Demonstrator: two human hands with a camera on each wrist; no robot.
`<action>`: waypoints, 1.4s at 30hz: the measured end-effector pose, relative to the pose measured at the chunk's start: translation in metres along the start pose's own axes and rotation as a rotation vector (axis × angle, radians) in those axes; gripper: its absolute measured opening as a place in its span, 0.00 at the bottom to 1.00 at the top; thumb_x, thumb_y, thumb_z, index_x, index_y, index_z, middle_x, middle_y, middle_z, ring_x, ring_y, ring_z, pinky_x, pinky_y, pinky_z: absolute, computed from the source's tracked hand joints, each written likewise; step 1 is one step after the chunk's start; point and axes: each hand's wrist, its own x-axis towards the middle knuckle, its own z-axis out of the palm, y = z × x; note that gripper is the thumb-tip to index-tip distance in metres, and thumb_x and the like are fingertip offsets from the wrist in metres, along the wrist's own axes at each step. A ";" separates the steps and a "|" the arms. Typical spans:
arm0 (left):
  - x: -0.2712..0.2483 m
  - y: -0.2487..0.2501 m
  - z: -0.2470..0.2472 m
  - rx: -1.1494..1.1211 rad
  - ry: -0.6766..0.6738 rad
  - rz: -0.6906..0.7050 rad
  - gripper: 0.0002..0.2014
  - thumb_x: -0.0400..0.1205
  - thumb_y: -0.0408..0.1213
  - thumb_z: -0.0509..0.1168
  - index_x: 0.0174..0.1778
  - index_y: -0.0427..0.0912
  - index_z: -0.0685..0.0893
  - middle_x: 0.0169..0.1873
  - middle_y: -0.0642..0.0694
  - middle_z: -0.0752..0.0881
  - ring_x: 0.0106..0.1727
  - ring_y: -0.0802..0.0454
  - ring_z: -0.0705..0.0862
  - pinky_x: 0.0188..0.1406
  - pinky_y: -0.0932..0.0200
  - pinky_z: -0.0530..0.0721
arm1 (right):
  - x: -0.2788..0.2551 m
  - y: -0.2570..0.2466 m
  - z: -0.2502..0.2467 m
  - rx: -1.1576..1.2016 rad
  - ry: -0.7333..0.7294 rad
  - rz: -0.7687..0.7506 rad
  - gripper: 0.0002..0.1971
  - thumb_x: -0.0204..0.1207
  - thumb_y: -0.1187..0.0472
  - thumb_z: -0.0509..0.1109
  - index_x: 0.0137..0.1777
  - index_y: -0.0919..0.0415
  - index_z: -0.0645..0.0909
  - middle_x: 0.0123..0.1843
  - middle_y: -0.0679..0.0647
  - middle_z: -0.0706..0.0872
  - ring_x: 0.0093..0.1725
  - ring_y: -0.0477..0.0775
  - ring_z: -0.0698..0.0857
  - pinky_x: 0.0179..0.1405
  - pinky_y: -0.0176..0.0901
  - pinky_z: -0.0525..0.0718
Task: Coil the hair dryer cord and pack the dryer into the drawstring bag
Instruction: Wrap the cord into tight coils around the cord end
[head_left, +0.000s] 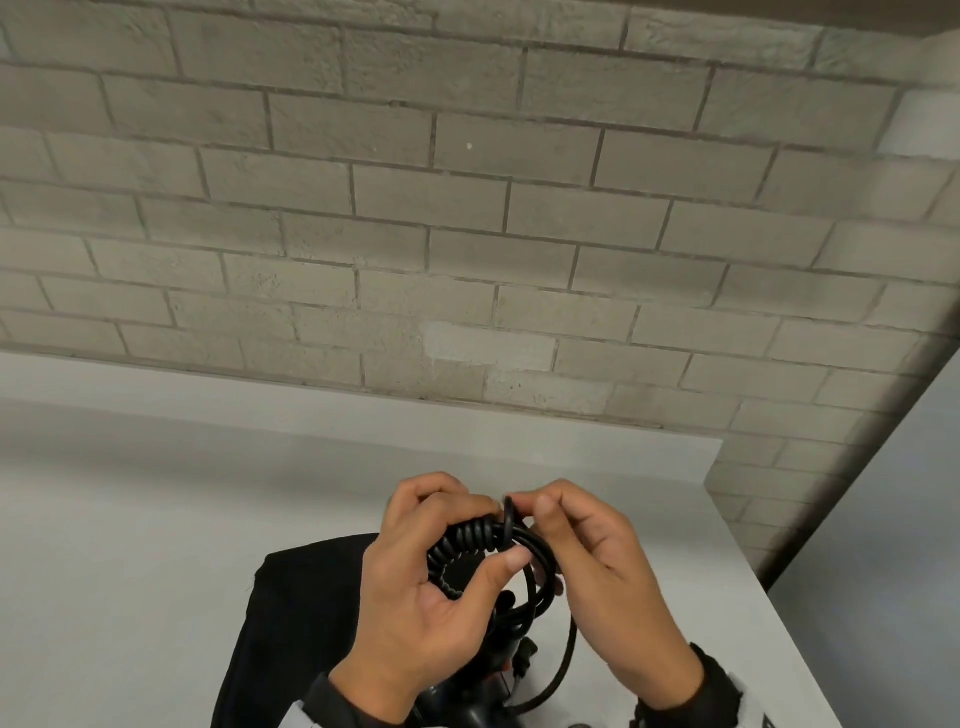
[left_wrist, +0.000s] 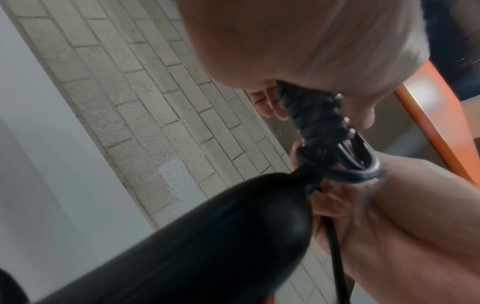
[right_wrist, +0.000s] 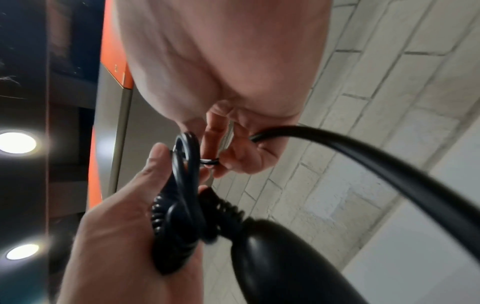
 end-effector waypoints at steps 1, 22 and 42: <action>-0.001 0.000 0.001 0.002 0.011 0.004 0.12 0.73 0.49 0.73 0.49 0.52 0.84 0.45 0.60 0.83 0.54 0.51 0.83 0.52 0.68 0.79 | -0.003 0.003 0.000 0.019 -0.015 0.004 0.18 0.78 0.39 0.65 0.50 0.52 0.87 0.43 0.62 0.88 0.37 0.64 0.82 0.37 0.46 0.79; 0.011 0.019 -0.007 -0.272 -0.258 -0.404 0.11 0.76 0.43 0.75 0.53 0.58 0.89 0.43 0.48 0.91 0.47 0.47 0.91 0.48 0.61 0.87 | -0.016 0.013 -0.011 -0.172 -0.089 0.064 0.13 0.73 0.50 0.75 0.50 0.59 0.86 0.42 0.61 0.85 0.46 0.67 0.81 0.54 0.70 0.80; 0.010 0.021 0.001 -0.248 0.030 -0.513 0.06 0.68 0.47 0.76 0.40 0.55 0.91 0.39 0.53 0.92 0.44 0.56 0.91 0.46 0.60 0.85 | -0.036 0.028 0.030 -0.663 0.481 -0.298 0.11 0.70 0.39 0.72 0.51 0.37 0.87 0.47 0.38 0.76 0.39 0.50 0.76 0.35 0.34 0.74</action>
